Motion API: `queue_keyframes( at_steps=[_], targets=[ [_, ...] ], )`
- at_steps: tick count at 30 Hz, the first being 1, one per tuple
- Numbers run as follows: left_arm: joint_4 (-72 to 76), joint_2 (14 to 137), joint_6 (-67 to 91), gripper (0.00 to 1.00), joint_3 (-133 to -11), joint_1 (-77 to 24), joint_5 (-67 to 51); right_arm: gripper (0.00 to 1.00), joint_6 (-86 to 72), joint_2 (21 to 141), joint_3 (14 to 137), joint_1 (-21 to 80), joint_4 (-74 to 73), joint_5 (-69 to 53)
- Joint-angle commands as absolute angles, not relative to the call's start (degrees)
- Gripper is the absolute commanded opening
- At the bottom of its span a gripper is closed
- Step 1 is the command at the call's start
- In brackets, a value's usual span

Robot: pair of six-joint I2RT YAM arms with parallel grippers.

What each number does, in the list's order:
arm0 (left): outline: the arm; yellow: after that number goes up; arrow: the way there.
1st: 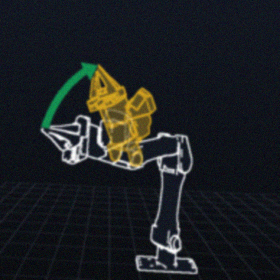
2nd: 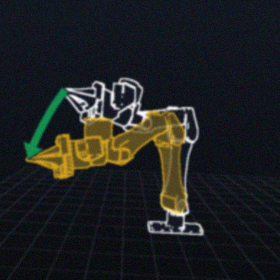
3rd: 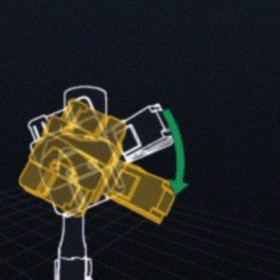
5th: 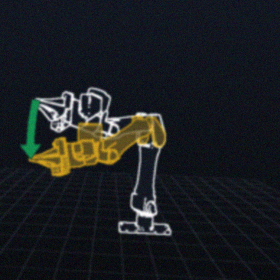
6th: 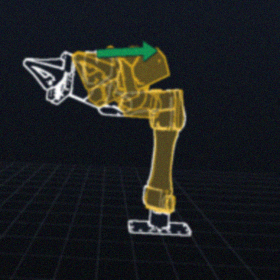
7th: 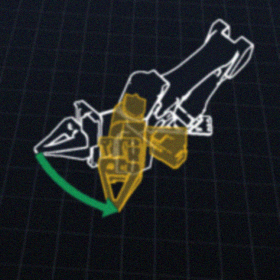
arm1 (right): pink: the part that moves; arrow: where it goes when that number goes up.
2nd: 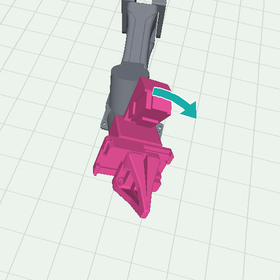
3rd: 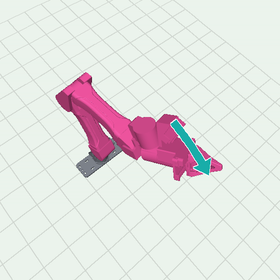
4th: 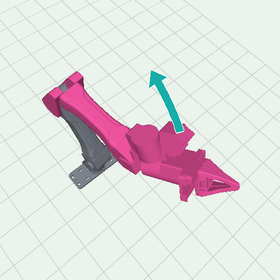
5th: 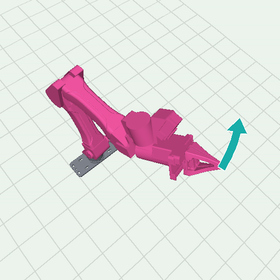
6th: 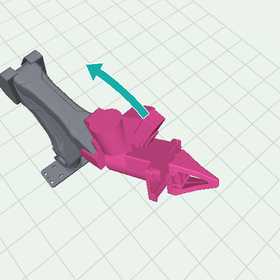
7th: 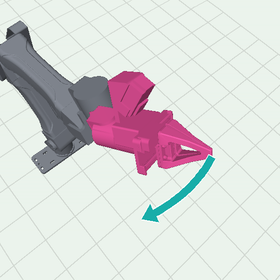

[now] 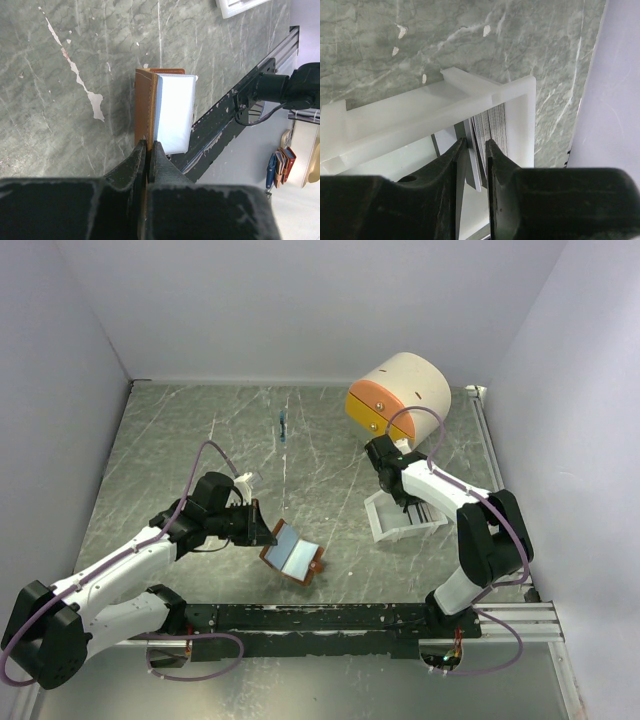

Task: Put the credit cards into the card holder
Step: Pick up the credit card from the storage box.

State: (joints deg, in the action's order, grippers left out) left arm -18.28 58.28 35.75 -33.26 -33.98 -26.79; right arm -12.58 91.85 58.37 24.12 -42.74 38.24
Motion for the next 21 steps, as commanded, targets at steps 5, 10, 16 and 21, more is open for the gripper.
queue_keyframes(
  at_steps=[5,10,16,21],
  targets=[
    [-17.3,57.1,35.3,0.07,-34.1,-34.4,-27.4,0.2,-12.0,91.1,57.7,24.1,-42.1,37.6],
    [-17.5,57.3,35.2,0.07,-34.3,-34.4,-27.4,0.16,-11.9,91.3,57.7,24.1,-42.0,37.4],
    [-17.5,57.3,35.2,0.07,-34.4,-34.4,-27.2,0.11,-11.7,91.1,57.7,24.1,-41.9,37.1],
    [-17.6,57.6,35.2,0.07,-34.5,-34.4,-27.2,0.0,-11.2,90.4,57.7,24.1,-42.3,36.1]
  ],
)
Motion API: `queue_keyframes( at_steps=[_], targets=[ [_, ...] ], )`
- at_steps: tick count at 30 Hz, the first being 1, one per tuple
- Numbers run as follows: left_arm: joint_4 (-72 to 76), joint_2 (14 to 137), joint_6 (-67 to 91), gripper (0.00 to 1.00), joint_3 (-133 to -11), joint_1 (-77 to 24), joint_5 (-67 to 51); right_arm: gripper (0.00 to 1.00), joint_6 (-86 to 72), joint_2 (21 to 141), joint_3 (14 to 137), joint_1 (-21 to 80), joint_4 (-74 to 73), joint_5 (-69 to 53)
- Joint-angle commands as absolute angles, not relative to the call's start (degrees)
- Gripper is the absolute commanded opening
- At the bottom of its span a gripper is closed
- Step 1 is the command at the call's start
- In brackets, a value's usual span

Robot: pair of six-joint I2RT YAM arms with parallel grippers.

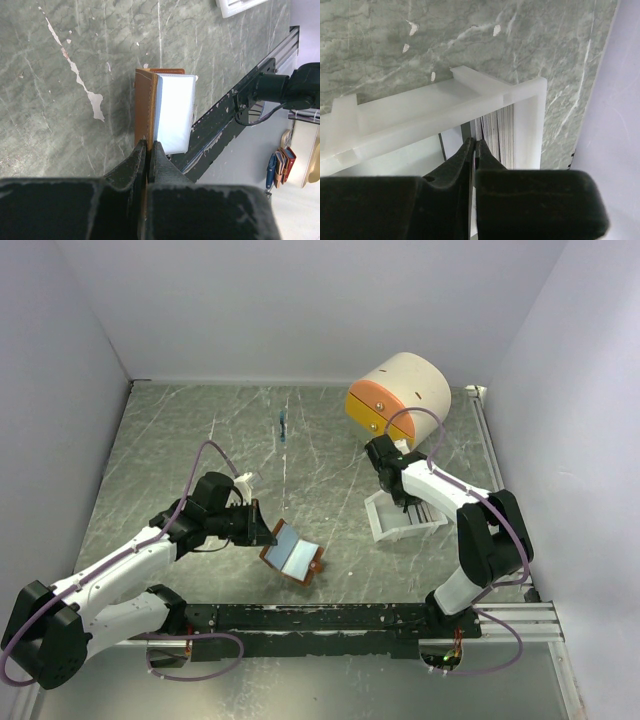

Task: Put the credit cards into the card holder
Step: Pick up the credit card from the storage box.

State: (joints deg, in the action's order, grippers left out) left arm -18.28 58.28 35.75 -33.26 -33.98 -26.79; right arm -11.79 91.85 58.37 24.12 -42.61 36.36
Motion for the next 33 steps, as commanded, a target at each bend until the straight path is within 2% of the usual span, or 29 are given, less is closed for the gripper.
queue_keyframes(
  at_steps=[1,23,33],
  targets=[
    [-17.6,57.7,35.2,0.07,-34.5,-34.4,-27.1,0.0,-11.1,90.1,57.7,24.1,-42.5,35.8],
    [-17.2,59.0,37.0,0.07,-34.9,-34.4,-26.0,0.0,-16.7,81.9,62.3,24.2,-48.7,24.7],
    [-9.5,59.4,41.6,0.07,-35.3,-34.4,-26.8,0.0,-18.7,74.1,63.8,24.7,-50.6,21.2]
  ],
)
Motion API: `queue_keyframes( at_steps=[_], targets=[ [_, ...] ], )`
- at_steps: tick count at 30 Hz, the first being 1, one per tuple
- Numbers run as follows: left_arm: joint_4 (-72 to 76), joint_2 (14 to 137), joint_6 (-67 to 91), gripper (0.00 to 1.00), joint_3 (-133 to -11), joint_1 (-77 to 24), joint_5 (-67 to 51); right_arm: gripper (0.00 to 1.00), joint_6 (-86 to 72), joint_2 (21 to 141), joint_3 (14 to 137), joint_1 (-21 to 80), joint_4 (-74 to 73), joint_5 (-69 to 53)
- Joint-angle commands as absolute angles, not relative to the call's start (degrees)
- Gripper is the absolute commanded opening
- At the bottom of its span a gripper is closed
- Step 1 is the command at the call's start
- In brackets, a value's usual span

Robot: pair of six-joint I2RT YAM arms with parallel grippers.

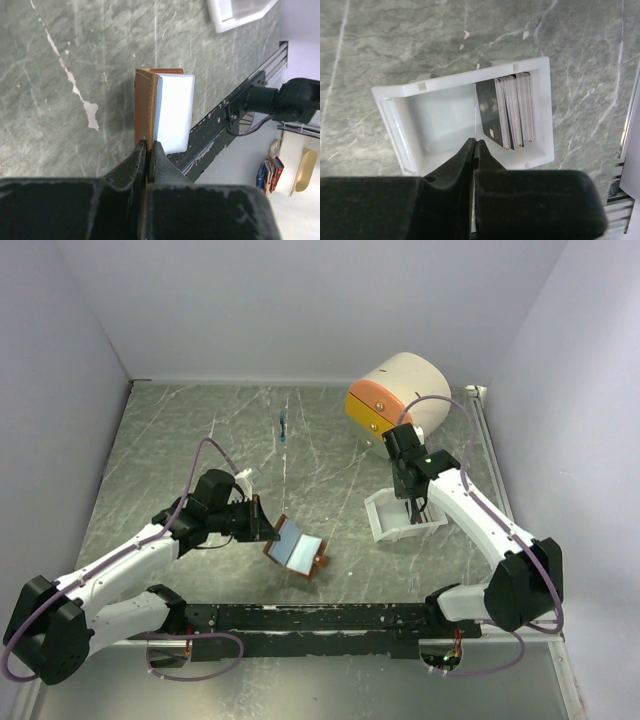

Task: Put the credit cards into the card holder
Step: Pick up the credit card from the storage box, then insert the credit card into the card holder.

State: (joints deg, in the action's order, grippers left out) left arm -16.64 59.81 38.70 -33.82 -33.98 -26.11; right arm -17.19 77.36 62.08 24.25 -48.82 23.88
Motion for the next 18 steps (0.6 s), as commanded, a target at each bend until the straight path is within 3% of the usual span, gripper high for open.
queue_keyframes(
  at_steps=[1,11,18],
  targets=[
    [-7.5,59.0,42.9,0.07,-34.3,-34.4,-26.8,0.0,-19.0,73.0,64.1,24.8,-50.6,20.6],
    [3.5,59.1,50.2,0.07,-28.2,-34.3,-22.6,0.0,-24.5,62.5,64.9,30.4,-48.1,16.6],
    [11.3,61.6,54.7,0.07,-22.3,-34.4,-21.0,0.0,-31.2,55.6,58.5,35.1,-36.2,7.4]
  ],
)
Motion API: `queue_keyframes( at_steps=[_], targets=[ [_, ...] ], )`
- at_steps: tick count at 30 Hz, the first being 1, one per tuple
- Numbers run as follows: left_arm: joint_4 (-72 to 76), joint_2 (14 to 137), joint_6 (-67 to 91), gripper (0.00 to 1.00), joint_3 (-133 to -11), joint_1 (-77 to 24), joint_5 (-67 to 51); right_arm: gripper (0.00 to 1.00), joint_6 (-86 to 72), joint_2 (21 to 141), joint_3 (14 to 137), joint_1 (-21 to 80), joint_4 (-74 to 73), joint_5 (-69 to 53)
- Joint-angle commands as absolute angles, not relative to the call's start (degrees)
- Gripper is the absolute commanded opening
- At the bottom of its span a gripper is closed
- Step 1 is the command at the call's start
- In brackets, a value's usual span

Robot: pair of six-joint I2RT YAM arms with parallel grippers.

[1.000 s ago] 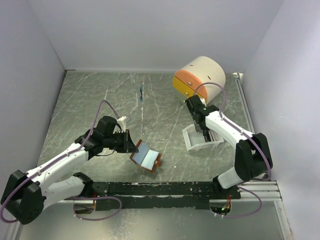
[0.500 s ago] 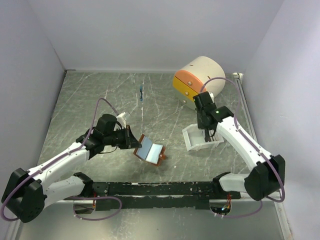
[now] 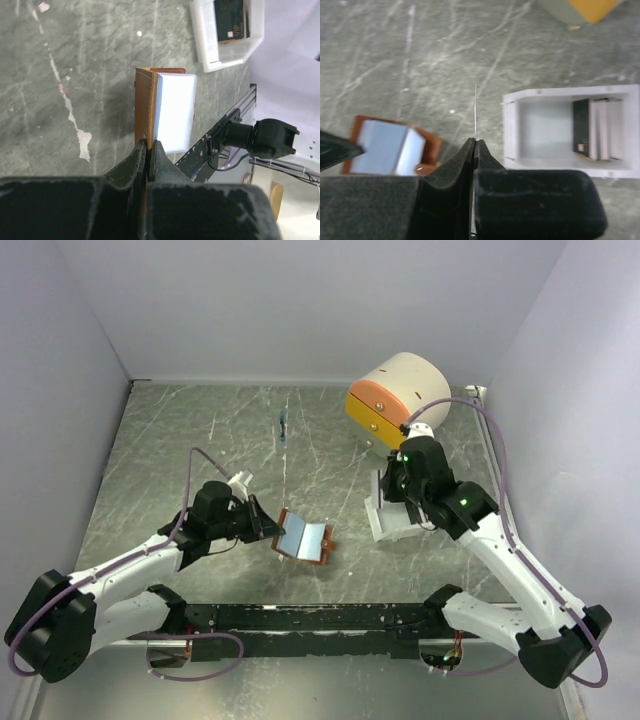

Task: Put the credit cards into the card holder
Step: Insert the credit card into the card holder.

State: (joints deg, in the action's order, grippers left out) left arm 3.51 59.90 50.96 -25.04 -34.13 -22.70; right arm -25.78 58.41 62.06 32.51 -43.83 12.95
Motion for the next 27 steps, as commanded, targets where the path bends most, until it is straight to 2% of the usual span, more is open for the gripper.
queue_keyframes(
  at_steps=[1,8,15,21,27],
  targets=[
    [12.2,62.2,55.2,0.07,-21.4,-34.3,-21.1,0.0,-32.6,55.1,57.8,36.5,-34.6,7.0],
    [16.3,63.3,56.8,0.07,-17.0,-34.4,-20.0,0.0,-44.7,54.1,47.0,45.3,-20.2,6.0],
    [18.2,64.2,57.5,0.07,-13.1,-34.4,-19.2,0.0,-53.7,59.8,37.8,53.5,-5.4,7.3],
    [15.6,62.7,56.2,0.15,-11.5,-34.4,-18.5,0.0,-57.0,67.6,34.8,58.4,0.6,9.4],
    [12.1,60.4,54.7,0.22,-10.8,-34.4,-17.3,0.0,-58.8,68.9,32.1,59.1,2.3,11.1]
  ],
)
